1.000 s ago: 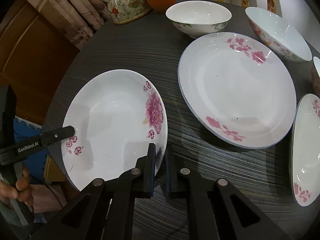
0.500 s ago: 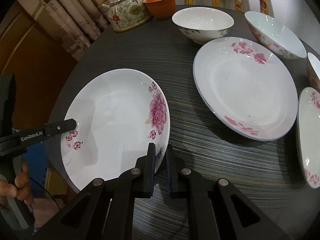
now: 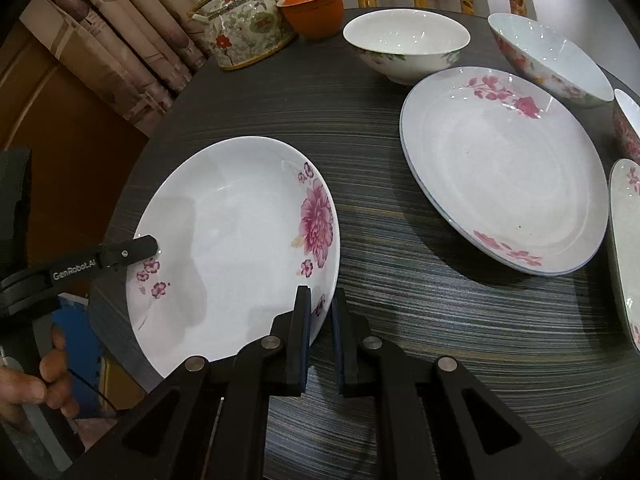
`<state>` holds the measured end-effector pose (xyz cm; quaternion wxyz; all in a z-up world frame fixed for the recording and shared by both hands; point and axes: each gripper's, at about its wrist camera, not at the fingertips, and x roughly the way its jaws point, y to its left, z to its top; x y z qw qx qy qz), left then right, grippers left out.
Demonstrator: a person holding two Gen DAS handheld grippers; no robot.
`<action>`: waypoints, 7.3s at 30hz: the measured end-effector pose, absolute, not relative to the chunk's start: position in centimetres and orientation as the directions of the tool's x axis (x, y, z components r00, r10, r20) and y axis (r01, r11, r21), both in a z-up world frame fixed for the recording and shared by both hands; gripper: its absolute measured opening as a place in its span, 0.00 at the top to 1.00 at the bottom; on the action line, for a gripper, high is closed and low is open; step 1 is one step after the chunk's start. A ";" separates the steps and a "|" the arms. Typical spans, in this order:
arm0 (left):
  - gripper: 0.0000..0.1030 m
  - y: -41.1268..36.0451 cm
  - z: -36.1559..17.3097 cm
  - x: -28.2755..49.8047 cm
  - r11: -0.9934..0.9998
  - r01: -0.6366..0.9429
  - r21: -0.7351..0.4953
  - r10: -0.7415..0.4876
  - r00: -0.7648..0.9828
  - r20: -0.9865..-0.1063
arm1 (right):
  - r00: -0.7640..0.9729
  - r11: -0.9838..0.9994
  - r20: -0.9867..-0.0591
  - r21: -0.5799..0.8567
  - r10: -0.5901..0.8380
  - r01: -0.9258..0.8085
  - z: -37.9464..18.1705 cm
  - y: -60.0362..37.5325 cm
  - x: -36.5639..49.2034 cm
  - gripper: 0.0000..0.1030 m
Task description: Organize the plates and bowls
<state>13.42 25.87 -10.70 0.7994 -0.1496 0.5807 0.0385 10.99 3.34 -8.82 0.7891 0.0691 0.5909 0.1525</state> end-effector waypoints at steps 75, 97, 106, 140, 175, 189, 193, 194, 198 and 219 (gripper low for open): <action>0.56 6.5 -10.3 25.5 0.927 -0.134 -0.351 -0.327 0.175 -0.929 | 0.129 0.917 -0.913 0.366 0.387 -0.159 -9.3 -16.3 26.4 0.72; 0.86 6.5 -12.5 25.2 0.935 -0.154 -0.319 -0.296 0.156 -0.942 | 0.133 0.920 -0.916 0.356 0.379 -0.164 -10.0 -15.8 26.1 0.90; 0.86 6.8 -12.0 24.6 0.934 -0.163 -0.318 -0.295 0.153 -0.943 | 0.147 0.925 -0.916 0.353 0.372 -0.140 -9.6 -15.4 24.9 0.90; 0.86 16.4 -4.7 16.6 0.936 -0.194 -0.294 -0.235 0.275 -0.932 | 0.212 0.907 -0.889 0.362 0.405 -0.215 -3.5 -7.7 18.9 0.91; 0.84 25.0 -9.7 14.4 0.948 -0.250 -0.198 -0.134 0.251 -0.959 | 0.109 0.895 -0.917 0.341 0.384 -0.289 -7.7 4.4 17.4 0.90; 0.81 24.3 -9.8 14.6 0.967 -0.207 -0.148 -0.099 0.231 -0.968 | 0.123 0.901 -0.922 0.319 0.367 -0.294 -7.5 4.6 17.4 0.88; 0.82 23.6 -9.5 14.6 0.978 -0.185 -0.101 -0.054 0.243 -0.969 | 0.128 0.907 -0.932 0.287 0.339 -0.308 -7.1 4.8 17.1 0.86; 0.82 23.6 -9.4 14.6 0.978 -0.182 -0.100 -0.053 0.248 -0.967 | 0.134 0.909 -0.934 0.276 0.330 -0.312 -7.0 4.9 17.1 0.85; 0.82 23.7 -9.2 14.6 0.978 -0.182 -0.098 -0.050 0.252 -0.966 | 0.121 0.910 -0.937 0.278 0.327 -0.309 -7.3 4.7 17.2 0.85; 0.71 23.5 -6.6 12.8 0.974 -0.226 -0.031 0.046 0.327 -0.944 | 0.151 0.905 -0.926 0.286 0.345 -0.314 -6.5 3.4 16.5 0.78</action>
